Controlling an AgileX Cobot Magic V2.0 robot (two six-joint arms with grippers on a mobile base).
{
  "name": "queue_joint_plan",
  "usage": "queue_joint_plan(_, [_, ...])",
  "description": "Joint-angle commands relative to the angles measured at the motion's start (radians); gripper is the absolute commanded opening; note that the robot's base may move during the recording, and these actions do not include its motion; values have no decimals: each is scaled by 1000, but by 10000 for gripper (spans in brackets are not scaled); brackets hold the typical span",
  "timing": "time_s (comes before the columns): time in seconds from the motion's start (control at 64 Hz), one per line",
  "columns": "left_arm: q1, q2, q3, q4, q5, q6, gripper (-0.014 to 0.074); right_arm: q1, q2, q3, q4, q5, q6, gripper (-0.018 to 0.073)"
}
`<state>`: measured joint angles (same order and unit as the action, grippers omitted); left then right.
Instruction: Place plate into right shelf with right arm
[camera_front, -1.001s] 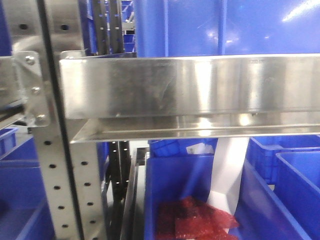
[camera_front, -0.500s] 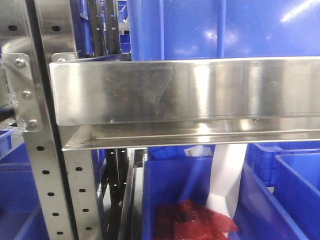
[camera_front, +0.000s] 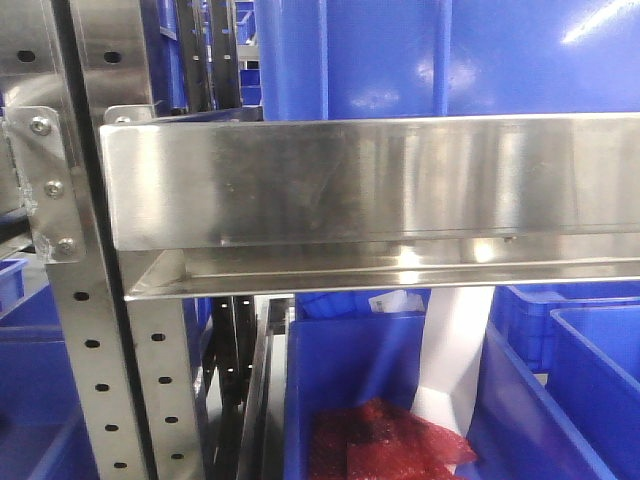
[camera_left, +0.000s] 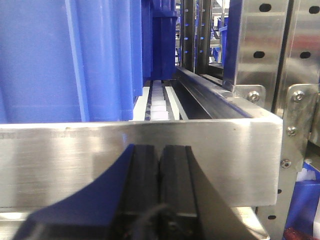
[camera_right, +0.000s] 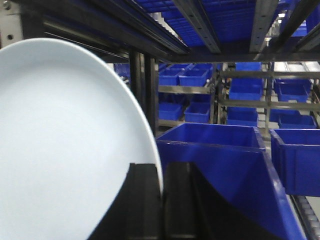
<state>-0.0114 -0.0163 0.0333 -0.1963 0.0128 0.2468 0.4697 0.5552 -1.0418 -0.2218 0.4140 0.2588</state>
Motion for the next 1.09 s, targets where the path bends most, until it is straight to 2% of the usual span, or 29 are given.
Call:
queue_joint_plan(0.0, [1, -11, 8, -2, -85, -2, -47, -1, 142, -159, -39, -5, -2, 63])
queue_joint_plan(0.297, [1, -11, 8, -2, -85, -2, -47, -2, 498, -470, -111, 147, -2, 63])
queue_joint_plan(0.36, [1, -11, 8, -2, -85, -2, -47, -14, 554, -510, -143, 151, -2, 63])
queue_joint_plan(0.469, [1, -11, 8, -2, -85, -2, -47, -63, 634, -570, -144, 172, -1, 63])
queue_joint_plan(0.672, [1, -11, 8, -2, -85, -2, -47, -171, 746, -625, -143, 158, -1, 63])
queue_joint_plan(1.079, [1, -11, 8, -2, -85, -2, -47, -183, 957, -625, -143, 112, -2, 66])
